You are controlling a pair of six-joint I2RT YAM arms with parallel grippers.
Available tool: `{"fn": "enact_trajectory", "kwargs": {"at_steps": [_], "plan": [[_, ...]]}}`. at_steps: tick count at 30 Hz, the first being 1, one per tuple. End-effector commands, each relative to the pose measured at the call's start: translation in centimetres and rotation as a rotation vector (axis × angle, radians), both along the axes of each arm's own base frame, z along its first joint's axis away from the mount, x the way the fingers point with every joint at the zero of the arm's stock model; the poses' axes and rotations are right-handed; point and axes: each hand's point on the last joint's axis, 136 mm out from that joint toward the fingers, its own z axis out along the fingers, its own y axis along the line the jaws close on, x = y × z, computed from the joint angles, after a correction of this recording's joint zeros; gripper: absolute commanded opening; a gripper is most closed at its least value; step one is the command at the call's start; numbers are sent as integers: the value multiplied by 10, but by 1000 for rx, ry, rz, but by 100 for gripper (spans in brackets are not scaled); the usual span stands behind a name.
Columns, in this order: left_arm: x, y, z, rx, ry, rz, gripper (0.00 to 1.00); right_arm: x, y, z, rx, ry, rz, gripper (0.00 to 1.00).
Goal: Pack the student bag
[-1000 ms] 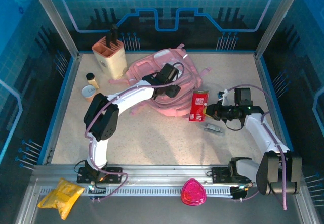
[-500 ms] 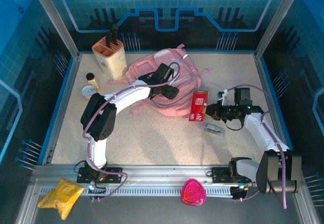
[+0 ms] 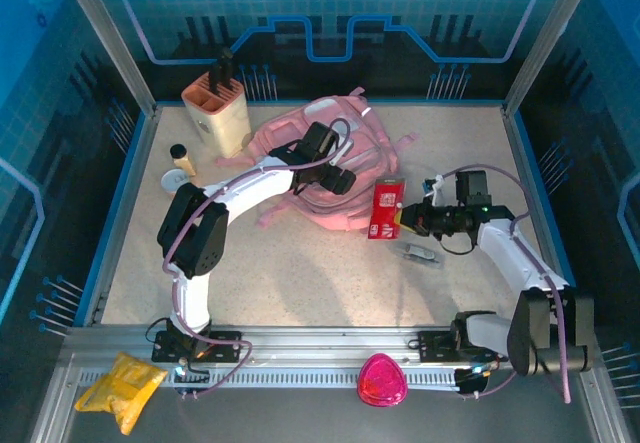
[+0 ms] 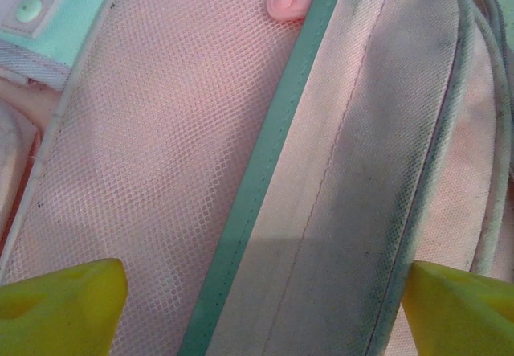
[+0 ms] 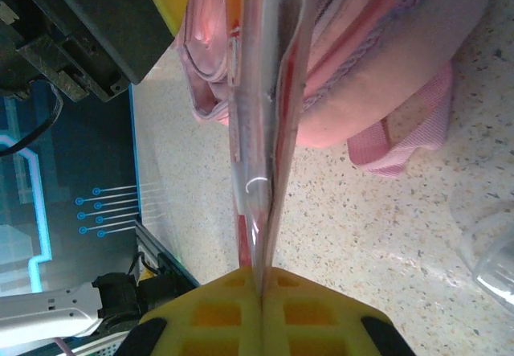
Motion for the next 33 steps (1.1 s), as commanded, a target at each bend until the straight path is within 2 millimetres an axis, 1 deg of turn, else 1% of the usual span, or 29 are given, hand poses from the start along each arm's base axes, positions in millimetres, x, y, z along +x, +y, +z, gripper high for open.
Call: {"fn": "enact_trajectory", "kwargs": {"at_steps": [1, 3, 6, 8, 9, 11, 14, 16, 18, 21, 23, 24, 26, 28, 30, 33], "plan": [[13, -9, 22, -84, -40, 12, 89, 9, 8, 13, 18, -39, 17, 0], [15, -12, 22, -87, -49, 17, 89, 11, 8, 13, 19, -40, 18, 0], [24, -3, 18, -29, -61, 67, 86, 12, 6, 11, -4, -38, 18, 0], [26, 2, 17, -15, -63, 95, 81, 11, 4, 10, -9, -30, 17, 0], [23, 0, 17, -28, -50, 92, 78, 12, 4, 10, -10, -34, 16, 0], [10, -13, 18, -54, -13, 39, 78, 12, 1, 8, -19, -27, 13, 0], [-12, -30, 10, -3, -19, -53, 81, 13, -6, 6, -32, -20, -10, 0], [-19, -36, 3, 45, -32, -84, 84, 14, -13, 6, -37, -22, -36, 0], [-17, -38, -3, 72, -51, -79, 85, 15, -17, 5, -37, -24, -52, 0], [-1, -32, -10, 105, -56, -26, 85, 15, -16, 3, -31, -18, -47, 0], [1, -36, -15, 118, -39, -32, 85, 15, -15, 4, -22, -14, -41, 0], [2, -37, -18, 122, -36, -37, 84, 15, -15, 4, -22, -15, -42, 0], [8, -33, -20, 140, -50, -19, 79, 15, -16, 5, -26, -22, -46, 0], [14, -28, -17, 139, -54, 5, 77, 15, -16, 6, -28, -23, -48, 0], [20, -22, -7, 102, -60, 31, 71, 14, -16, 5, -31, -25, -45, 0], [27, -15, 9, 58, -77, 62, 61, 12, -16, -1, -33, -8, -40, 0]]}}
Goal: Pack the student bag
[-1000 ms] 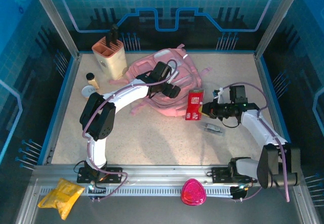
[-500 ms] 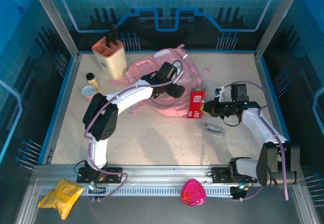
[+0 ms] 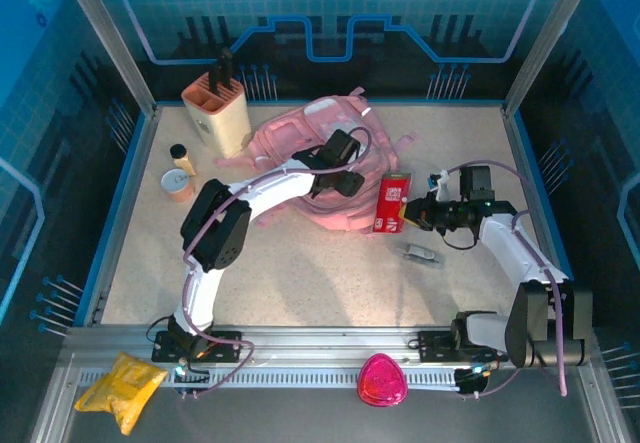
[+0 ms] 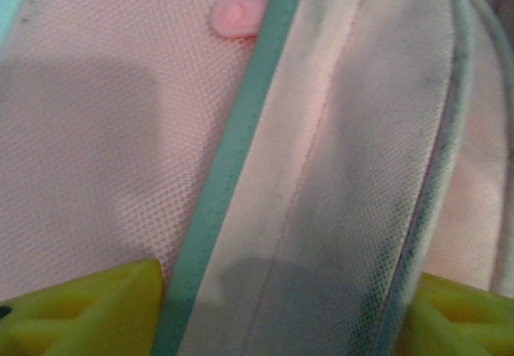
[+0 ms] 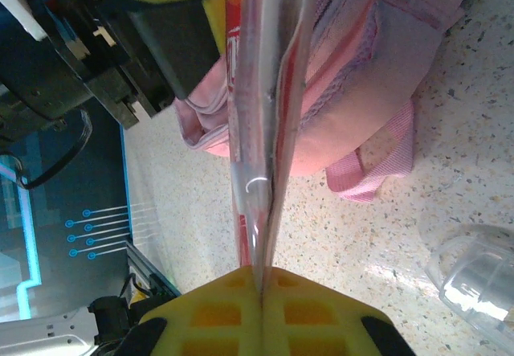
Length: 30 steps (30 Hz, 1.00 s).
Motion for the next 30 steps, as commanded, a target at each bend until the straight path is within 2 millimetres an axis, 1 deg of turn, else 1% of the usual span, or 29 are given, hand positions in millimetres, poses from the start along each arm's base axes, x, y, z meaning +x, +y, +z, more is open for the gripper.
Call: {"fn": "enact_trajectory", "kwargs": {"at_steps": [1, 5, 9, 11, 12, 14, 17, 20, 24, 27, 30], "plan": [[17, 13, 40, -50, -66, 54, 57, -3, 0, -2, 2, -2, 15, 0], [22, 21, 47, -81, -67, 80, 46, -5, 0, -8, -12, 7, 22, 0], [24, 23, 51, -116, -59, 92, 36, -6, 1, -12, -14, 16, 30, 0], [24, 20, 55, -129, -62, 88, 25, -6, 5, -15, -10, 28, 45, 0], [25, 21, 56, -135, -63, 90, 21, -6, 6, -14, -5, 31, 52, 0], [21, 18, 60, -153, -58, 75, 10, -6, 7, -12, -8, 25, 54, 0], [13, 19, 64, -158, -52, 52, 0, -6, 5, -7, -32, 0, 48, 0], [1, 23, 68, -159, -47, 31, 0, -6, 6, -3, -29, -10, 52, 0], [-14, 29, 78, -167, -55, 5, 0, -7, 13, -3, -9, -4, 81, 0], [-22, 33, 91, -176, -64, -7, 0, -2, 28, 5, 41, -35, 99, 0], [-26, 38, 113, -209, -86, 27, 0, 9, 47, 7, 43, -42, 125, 0]]}}
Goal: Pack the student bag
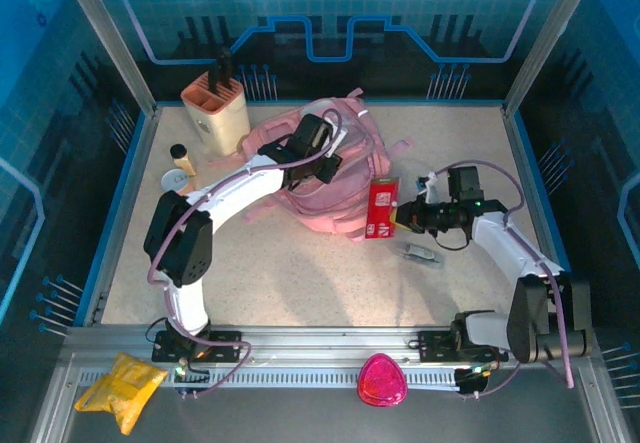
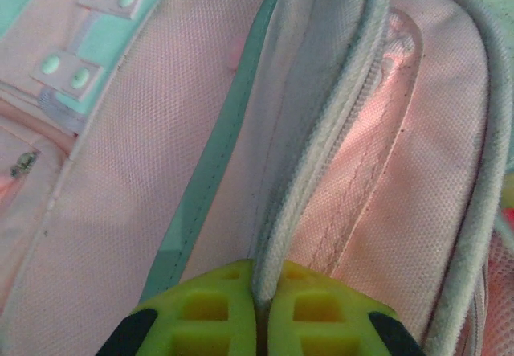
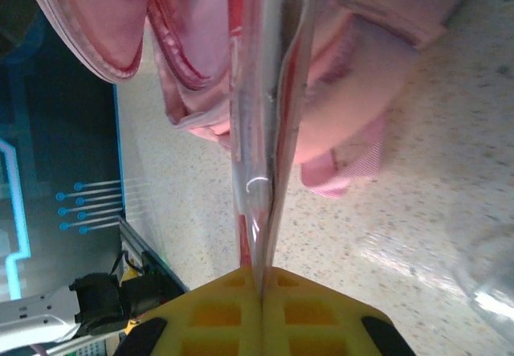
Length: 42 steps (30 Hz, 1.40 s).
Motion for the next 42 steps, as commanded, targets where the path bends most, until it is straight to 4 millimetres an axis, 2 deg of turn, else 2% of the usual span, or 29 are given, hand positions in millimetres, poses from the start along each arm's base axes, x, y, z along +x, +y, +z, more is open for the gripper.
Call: {"fn": "enact_trajectory", "kwargs": {"at_steps": [1, 6, 8, 12, 14, 17, 19, 21, 25, 27, 30, 32, 34, 35, 39, 42], "plan": [[-12, -1, 50, -107, -34, 8, 0, 21, 27, 16, 60, -36, 31, 0], [-16, -3, 91, -215, -77, 47, 0, 63, 52, 11, 63, -77, -22, 0], [-16, -2, 98, -236, -81, 69, 0, 86, 70, 18, 80, -110, -6, 0], [-17, -1, 103, -257, -76, 91, 0, 116, 101, 3, 84, -110, -20, 0], [-15, 1, 106, -263, -84, 113, 0, 131, 112, -1, 82, -149, -48, 4], [-10, 5, 107, -257, -91, 145, 0, 140, 126, -6, 82, -170, -36, 21], [-8, 5, 106, -251, -83, 151, 0, 137, 128, -10, 62, -170, -16, 33], [-7, 5, 104, -244, -74, 156, 0, 129, 120, -17, 10, -172, -12, 39], [-9, -1, 101, -278, -57, 147, 0, 107, 97, -25, -73, -178, -39, 42], [-9, -3, 96, -292, -37, 152, 0, 95, 90, -23, -100, -188, -29, 44], [-13, -8, 83, -303, 21, 146, 0, 79, 77, -10, -117, -229, -19, 47], [-19, -11, 72, -310, 62, 144, 18, 65, 63, -10, -155, -234, -25, 50], [-30, -14, 65, -320, 113, 115, 46, 54, 47, -6, -207, -232, -21, 55], [-35, -13, 66, -327, 128, 109, 55, 48, 43, -5, -227, -227, -15, 57], [-57, 12, 70, -406, 107, 199, 68, 27, 30, -4, -274, -212, 10, 60], [-68, 50, 49, -459, 133, 374, 74, 16, 32, -2, -271, -192, 37, 63]]}}
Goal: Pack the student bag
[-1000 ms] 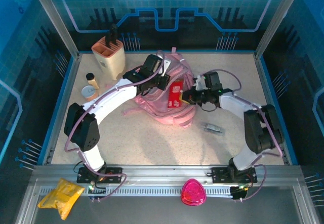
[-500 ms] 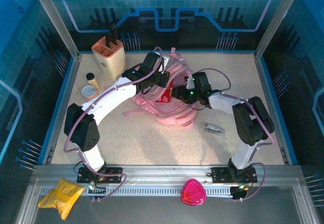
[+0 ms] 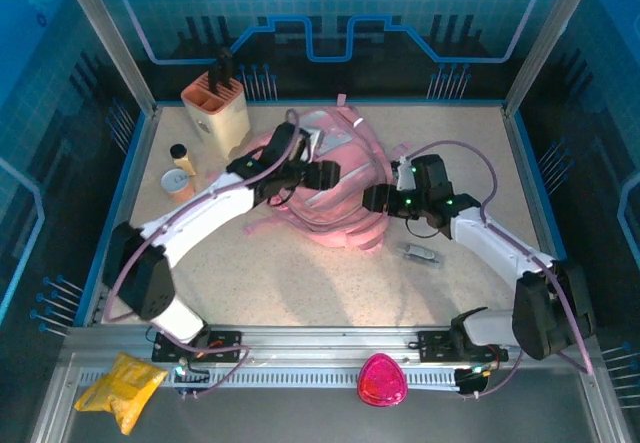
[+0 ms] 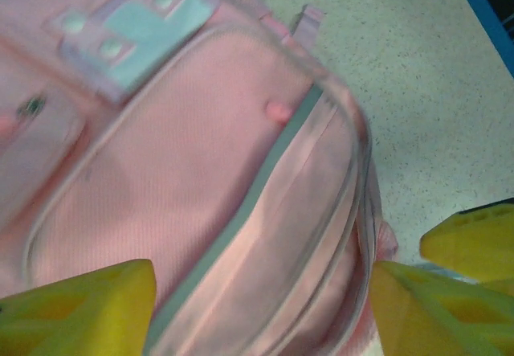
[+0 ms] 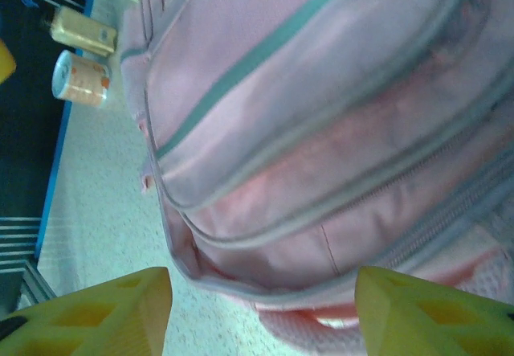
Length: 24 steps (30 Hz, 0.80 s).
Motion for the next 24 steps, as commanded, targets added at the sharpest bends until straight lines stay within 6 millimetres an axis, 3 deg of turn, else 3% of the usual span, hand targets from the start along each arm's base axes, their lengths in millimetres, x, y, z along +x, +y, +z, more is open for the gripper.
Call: {"fn": "enact_trajectory", "kwargs": {"at_steps": [1, 4, 8, 15, 24], "plan": [[-3, 36, 4, -123, 12, 204, 75, -26, -4, -18, -59, 91, 52, 63], [-6, 72, -23, -164, 82, 361, 77, -35, 13, -18, -23, 124, 100, 65], [-1, 99, -54, -240, 156, 498, 77, -41, 35, -20, -4, 136, 147, 66], [22, 107, -85, -303, 243, 584, 80, -44, 54, -27, -3, 152, 179, 66], [35, 109, -105, -295, 287, 646, 73, -45, 54, -35, -16, 159, 180, 65]]}}
